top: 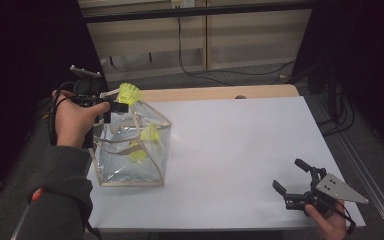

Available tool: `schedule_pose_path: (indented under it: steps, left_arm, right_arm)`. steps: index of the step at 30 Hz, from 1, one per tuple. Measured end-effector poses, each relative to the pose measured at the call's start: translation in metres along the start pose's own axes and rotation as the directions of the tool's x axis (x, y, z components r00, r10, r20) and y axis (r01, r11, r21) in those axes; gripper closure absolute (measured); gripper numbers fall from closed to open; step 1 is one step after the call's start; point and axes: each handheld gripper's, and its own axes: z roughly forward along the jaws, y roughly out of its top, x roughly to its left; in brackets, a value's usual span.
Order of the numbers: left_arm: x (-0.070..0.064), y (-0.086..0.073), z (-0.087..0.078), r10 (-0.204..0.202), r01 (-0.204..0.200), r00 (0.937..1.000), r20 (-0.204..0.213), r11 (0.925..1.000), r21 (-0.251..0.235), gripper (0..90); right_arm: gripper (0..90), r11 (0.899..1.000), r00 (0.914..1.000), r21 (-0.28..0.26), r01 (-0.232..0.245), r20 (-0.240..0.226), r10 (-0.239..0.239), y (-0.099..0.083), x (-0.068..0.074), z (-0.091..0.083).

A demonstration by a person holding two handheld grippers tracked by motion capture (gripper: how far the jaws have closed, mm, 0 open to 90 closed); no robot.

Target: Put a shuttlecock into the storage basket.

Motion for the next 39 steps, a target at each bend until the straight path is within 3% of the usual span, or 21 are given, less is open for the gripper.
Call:
schedule_pose_path:
  steps: [39]
  left_arm:
    - [0.016, -0.011, 0.002, -0.024, 0.025, 0.9992, -0.031, 0.9997, 0.002, 64.9]
  right_arm:
    - [1.0, 1.0, 1.0, 0.0, -0.001, 0.001, 0.001, 0.0, 0.0, 0.0]
